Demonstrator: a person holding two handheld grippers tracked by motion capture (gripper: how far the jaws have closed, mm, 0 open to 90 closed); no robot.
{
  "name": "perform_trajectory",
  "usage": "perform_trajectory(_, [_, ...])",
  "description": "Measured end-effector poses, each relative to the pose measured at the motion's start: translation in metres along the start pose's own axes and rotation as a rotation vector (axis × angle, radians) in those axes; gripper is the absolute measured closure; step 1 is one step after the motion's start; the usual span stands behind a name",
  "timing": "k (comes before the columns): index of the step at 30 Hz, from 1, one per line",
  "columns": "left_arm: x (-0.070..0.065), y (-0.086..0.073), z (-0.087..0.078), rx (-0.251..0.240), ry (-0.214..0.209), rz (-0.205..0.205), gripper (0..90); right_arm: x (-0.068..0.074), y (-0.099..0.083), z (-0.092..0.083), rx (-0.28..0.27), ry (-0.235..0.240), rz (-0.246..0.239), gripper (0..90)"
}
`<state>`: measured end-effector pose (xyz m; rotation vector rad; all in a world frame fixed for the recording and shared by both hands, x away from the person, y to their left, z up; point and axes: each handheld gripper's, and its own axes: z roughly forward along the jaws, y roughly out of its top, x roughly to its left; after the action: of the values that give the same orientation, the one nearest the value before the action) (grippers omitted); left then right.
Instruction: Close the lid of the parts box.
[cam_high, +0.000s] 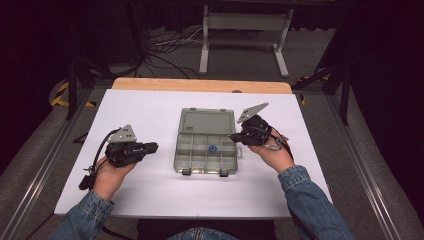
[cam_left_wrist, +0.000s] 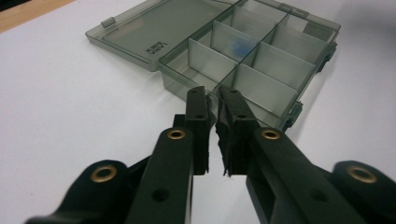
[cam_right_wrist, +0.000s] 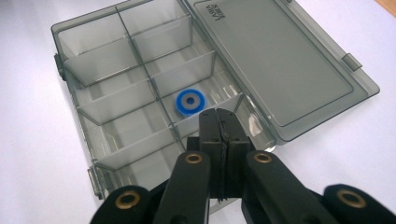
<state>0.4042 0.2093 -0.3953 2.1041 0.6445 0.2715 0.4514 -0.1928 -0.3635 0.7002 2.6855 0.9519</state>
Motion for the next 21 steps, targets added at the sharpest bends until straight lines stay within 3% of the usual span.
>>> perform_trajectory(3, [0.005, 0.007, 0.001, 0.009, -0.005, -0.002, 89.4, -0.004, 0.000, -0.001, -0.001, -0.001, 0.004, 90.0])
perform_trajectory(10, [0.014, 0.033, 0.013, 0.064, -0.017, 0.028, 89.7, -0.015, 0.005, 0.000, 0.006, -0.005, -0.003, 90.0])
perform_trajectory(16, [0.023, 0.044, 0.026, 0.084, -0.047, 0.000, 89.7, -0.025, 0.010, 0.004, 0.015, -0.006, 0.005, 90.0])
perform_trajectory(21, [0.033, 0.052, 0.037, 0.102, -0.036, -0.010, 89.7, -0.034, 0.012, 0.008, 0.026, -0.009, 0.007, 90.0])
